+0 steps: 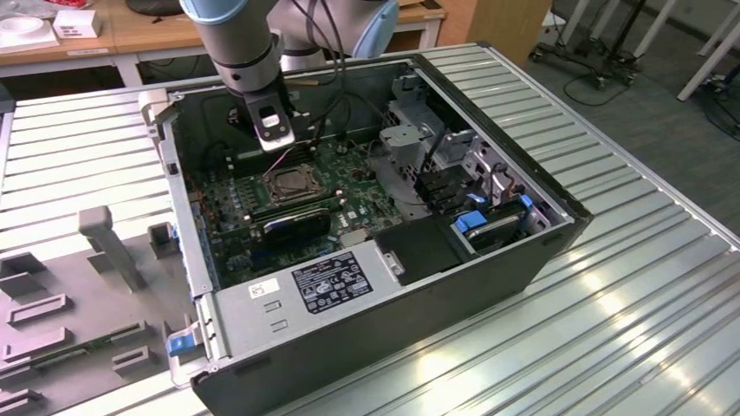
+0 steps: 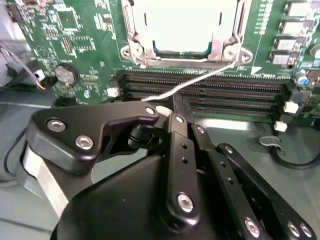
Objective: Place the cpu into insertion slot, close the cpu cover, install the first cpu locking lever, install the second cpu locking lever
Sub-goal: 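Install the first cpu locking lever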
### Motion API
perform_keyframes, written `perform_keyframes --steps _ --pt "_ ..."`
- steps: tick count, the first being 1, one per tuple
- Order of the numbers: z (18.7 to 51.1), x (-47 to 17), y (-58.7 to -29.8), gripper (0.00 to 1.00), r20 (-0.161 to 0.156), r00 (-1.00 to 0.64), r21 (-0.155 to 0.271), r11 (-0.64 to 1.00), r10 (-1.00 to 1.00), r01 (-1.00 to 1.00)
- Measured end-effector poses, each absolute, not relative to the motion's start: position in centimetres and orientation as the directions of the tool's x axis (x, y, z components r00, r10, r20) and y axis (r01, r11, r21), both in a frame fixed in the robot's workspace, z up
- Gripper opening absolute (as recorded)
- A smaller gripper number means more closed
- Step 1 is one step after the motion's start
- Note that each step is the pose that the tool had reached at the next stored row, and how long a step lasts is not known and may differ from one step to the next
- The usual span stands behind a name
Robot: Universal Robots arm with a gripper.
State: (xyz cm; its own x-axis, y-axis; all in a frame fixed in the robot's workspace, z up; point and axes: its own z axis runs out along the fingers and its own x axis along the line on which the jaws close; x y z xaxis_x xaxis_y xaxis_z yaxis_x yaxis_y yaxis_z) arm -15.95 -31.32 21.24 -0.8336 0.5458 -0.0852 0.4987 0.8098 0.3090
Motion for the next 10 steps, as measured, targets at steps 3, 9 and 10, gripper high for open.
perform_keyframes --steps 3,9,10 --pt "21.25 -16.0 -31.1 0.11 -0.087 -0.833 0.31 0.809 0.547 0.499" --pt "22.03 -15.99 -31.09 0.11 -0.094 -0.831 0.314 0.809 0.547 0.497" --pt "22.22 -15.99 -31.09 0.11 -0.095 -0.831 0.315 0.809 0.548 0.497"
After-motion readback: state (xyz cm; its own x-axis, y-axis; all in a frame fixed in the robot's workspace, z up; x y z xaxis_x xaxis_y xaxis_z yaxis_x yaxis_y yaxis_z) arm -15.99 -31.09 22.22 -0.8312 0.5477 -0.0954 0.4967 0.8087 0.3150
